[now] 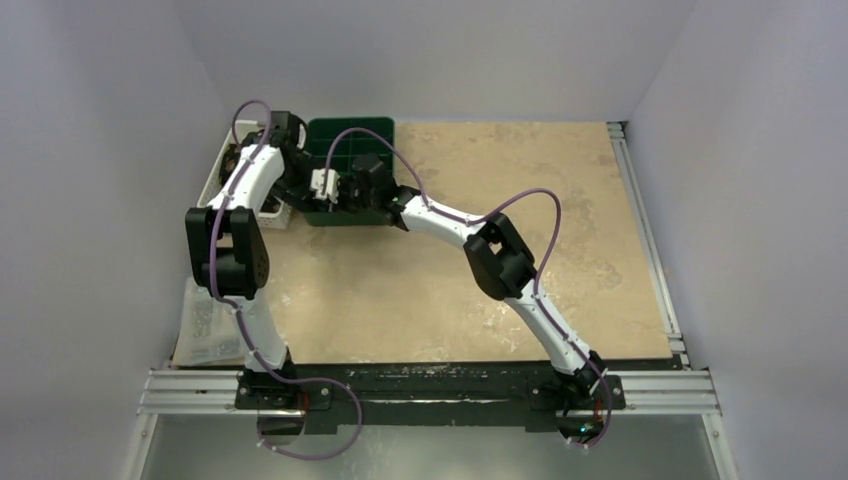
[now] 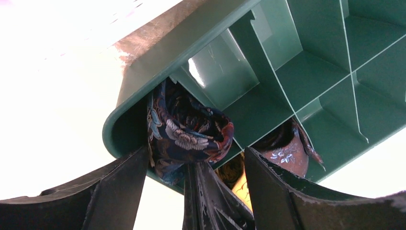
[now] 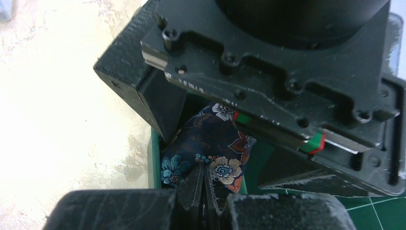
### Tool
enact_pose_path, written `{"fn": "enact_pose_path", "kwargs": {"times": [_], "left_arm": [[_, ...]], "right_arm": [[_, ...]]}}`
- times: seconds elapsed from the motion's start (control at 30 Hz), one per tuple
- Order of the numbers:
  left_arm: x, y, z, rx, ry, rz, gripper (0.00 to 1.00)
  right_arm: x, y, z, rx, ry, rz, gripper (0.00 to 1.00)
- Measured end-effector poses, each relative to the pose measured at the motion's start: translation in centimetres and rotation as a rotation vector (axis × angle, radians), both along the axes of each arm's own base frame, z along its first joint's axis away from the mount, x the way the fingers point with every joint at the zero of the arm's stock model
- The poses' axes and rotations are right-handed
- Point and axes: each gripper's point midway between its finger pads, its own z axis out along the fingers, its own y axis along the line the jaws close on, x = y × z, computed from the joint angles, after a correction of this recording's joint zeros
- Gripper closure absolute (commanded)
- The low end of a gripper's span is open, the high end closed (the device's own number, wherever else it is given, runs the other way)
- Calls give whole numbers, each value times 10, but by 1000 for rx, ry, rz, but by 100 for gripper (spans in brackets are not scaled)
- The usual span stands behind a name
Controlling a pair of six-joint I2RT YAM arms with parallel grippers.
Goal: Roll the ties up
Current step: Place the tie in the storage box.
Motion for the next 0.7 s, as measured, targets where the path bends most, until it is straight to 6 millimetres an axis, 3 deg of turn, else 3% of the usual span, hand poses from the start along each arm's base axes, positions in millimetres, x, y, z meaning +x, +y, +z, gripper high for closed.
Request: {"fn": "enact_pose_path", "kwargs": {"times": [0.23,0.4,0.7], "left_arm": [[-17,1,13,6,24,-13,18],[-23,5,18,15,42,-15,1],[-13,34,44,79,-56,-47,0]], "right_arm": [[1,-1,-3,-12,-9,0,100],[1,-2,-6,-16,-15,0,99],[3,-2,-2,24,-41,-9,74]]}}
